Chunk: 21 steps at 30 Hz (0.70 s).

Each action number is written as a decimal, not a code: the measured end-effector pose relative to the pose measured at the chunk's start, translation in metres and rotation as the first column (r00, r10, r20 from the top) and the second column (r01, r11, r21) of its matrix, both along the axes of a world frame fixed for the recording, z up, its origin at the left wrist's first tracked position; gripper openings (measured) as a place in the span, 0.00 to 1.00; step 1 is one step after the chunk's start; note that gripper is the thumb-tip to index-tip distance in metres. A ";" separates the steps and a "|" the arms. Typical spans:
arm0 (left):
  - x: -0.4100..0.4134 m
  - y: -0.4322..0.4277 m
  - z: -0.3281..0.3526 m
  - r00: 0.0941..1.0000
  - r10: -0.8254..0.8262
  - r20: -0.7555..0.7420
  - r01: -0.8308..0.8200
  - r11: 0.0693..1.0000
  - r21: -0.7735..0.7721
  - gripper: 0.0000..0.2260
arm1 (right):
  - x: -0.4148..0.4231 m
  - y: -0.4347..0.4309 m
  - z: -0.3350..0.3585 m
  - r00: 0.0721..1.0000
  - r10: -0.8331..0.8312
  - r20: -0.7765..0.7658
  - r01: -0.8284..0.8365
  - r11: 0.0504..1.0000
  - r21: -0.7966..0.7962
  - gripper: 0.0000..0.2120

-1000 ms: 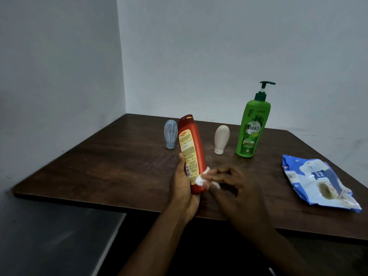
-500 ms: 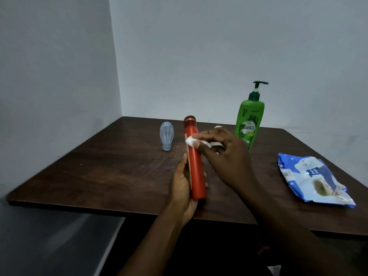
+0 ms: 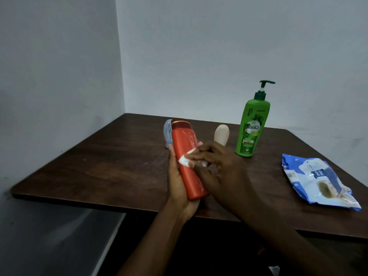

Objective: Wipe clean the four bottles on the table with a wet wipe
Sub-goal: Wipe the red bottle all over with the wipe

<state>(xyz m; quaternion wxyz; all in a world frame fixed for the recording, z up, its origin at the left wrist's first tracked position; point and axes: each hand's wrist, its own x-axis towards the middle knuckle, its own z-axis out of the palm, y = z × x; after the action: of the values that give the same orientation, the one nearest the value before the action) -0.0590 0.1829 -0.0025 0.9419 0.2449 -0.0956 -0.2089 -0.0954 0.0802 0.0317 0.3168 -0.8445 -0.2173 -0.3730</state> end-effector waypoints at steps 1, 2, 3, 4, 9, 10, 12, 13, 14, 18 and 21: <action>0.001 0.000 -0.001 1.000 0.004 0.012 -0.004 1.000 0.009 0.34 | -0.007 -0.002 -0.006 1.000 0.022 0.011 -0.022 1.000 -0.008 0.08; 0.002 0.000 -0.002 1.000 0.001 0.031 -0.002 1.000 0.023 0.35 | -0.013 -0.004 -0.011 0.999 0.038 0.016 -0.038 0.999 -0.013 0.08; 0.003 0.001 -0.003 0.999 -0.016 0.048 0.014 0.999 0.036 0.35 | -0.020 -0.005 -0.016 0.999 0.047 0.015 -0.047 0.999 -0.018 0.08; 0.004 0.000 -0.004 0.998 -0.039 0.052 0.037 0.999 0.038 0.34 | -0.027 -0.006 -0.020 0.999 0.049 0.014 -0.049 0.999 -0.019 0.09; 0.005 -0.006 -0.002 0.998 0.055 -0.032 -0.054 0.997 0.051 0.27 | -0.044 -0.010 -0.029 0.998 0.046 0.030 -0.045 0.998 -0.041 0.10; 0.003 -0.006 -0.001 0.997 0.051 -0.054 -0.048 0.997 0.054 0.27 | -0.044 -0.010 -0.029 0.999 0.044 0.024 -0.043 0.998 -0.048 0.10; 0.002 -0.005 0.001 0.995 0.027 -0.091 -0.021 0.997 0.069 0.29 | -0.043 -0.011 -0.028 1.000 0.028 0.005 -0.028 0.998 -0.053 0.09; 0.001 -0.004 0.000 0.995 0.000 -0.096 0.006 0.997 0.071 0.31 | -0.041 -0.010 -0.026 1.000 0.018 -0.005 -0.019 0.999 -0.051 0.09; 0.001 -0.003 0.001 0.996 -0.021 -0.085 0.028 0.996 0.079 0.32 | -0.038 -0.010 -0.023 1.000 0.006 -0.009 -0.006 0.999 -0.053 0.09; -0.002 -0.004 -0.001 1.000 -0.029 -0.004 0.029 0.998 0.053 0.29 | -0.017 -0.006 -0.001 0.997 -0.074 0.035 0.076 0.995 -0.058 0.08; -0.001 -0.003 -0.003 0.998 0.027 0.052 -0.034 0.989 0.141 0.26 | 0.007 -0.003 0.022 0.986 -0.148 0.082 0.153 0.987 -0.057 0.06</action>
<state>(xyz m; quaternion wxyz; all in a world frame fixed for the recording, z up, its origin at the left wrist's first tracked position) -0.0600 0.1797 -0.0057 0.9227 0.3176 -0.1000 -0.1945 -0.0884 0.0776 0.0541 0.2523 -0.8530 -0.1768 -0.4213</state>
